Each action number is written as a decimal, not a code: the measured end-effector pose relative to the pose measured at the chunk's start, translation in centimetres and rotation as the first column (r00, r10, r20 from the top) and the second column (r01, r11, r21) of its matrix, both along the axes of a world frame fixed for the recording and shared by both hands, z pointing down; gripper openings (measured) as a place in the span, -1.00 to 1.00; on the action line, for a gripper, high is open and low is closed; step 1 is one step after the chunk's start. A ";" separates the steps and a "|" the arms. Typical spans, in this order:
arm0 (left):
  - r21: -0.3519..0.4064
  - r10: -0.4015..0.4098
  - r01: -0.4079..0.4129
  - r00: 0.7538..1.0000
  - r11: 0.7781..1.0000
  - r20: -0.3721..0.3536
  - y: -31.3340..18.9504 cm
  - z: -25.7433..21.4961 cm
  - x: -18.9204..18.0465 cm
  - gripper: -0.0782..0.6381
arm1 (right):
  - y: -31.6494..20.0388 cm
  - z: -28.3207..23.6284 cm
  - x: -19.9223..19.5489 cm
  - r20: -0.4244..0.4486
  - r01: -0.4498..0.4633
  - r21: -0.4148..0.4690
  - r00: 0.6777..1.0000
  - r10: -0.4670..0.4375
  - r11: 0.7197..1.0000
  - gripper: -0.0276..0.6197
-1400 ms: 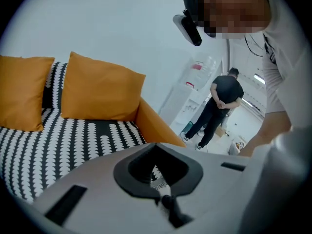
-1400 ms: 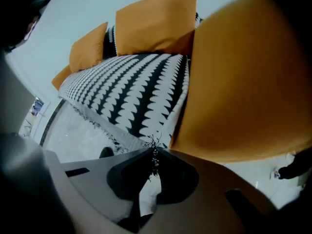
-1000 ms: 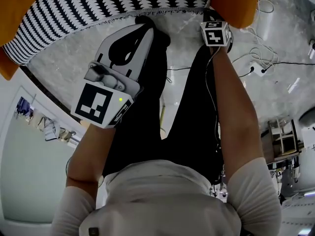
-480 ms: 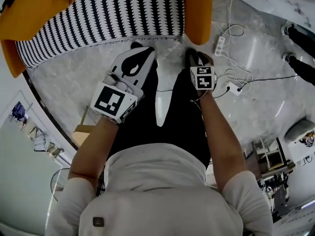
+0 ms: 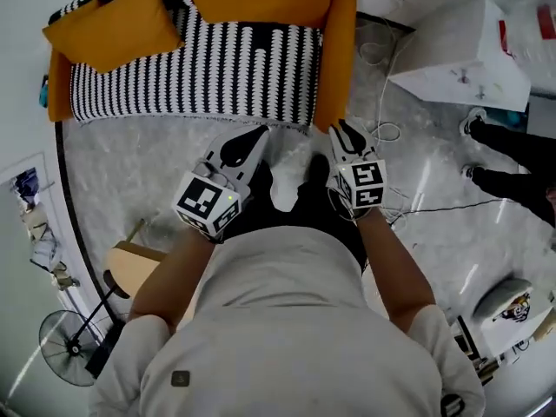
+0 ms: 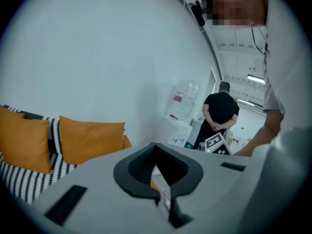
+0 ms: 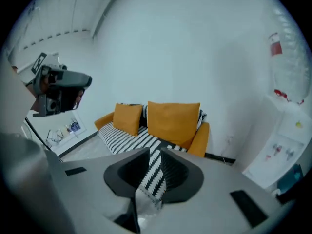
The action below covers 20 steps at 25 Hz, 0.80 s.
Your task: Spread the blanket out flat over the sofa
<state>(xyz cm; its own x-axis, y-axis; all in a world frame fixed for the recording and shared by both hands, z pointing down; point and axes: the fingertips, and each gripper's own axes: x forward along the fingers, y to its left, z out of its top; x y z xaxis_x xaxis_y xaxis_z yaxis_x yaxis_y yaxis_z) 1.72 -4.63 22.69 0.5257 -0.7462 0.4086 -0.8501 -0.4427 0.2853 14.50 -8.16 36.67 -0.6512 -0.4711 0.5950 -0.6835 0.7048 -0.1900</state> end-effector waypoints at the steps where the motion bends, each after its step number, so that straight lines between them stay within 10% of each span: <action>1: 0.027 -0.030 0.029 1.000 0.999 0.009 0.3 -1.4 -0.2 -0.76 | -0.5 -2.3 0.0 0.021 0.026 0.041 0.999 -0.027 0.999 -0.66; 13: 0.216 -0.369 0.344 0.925 0.914 0.088 12.5 -14.2 -1.4 -0.76 | 5.0 -20.0 -1.0 0.107 0.414 0.288 0.882 -0.458 0.864 -0.82; 20: 0.277 -0.460 0.427 0.885 0.861 0.068 19.4 -18.0 -3.8 -0.76 | 10.8 -27.9 -3.9 0.126 0.470 0.411 0.819 -0.560 0.781 -0.83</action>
<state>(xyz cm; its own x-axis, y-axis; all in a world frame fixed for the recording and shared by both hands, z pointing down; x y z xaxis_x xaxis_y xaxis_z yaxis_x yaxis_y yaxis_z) -2.11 14.78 4.68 0.0710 -0.9728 0.2204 -0.9943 -0.0514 0.0933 10.56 2.62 8.73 -0.9505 -0.1686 0.2612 -0.1659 0.9856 0.0323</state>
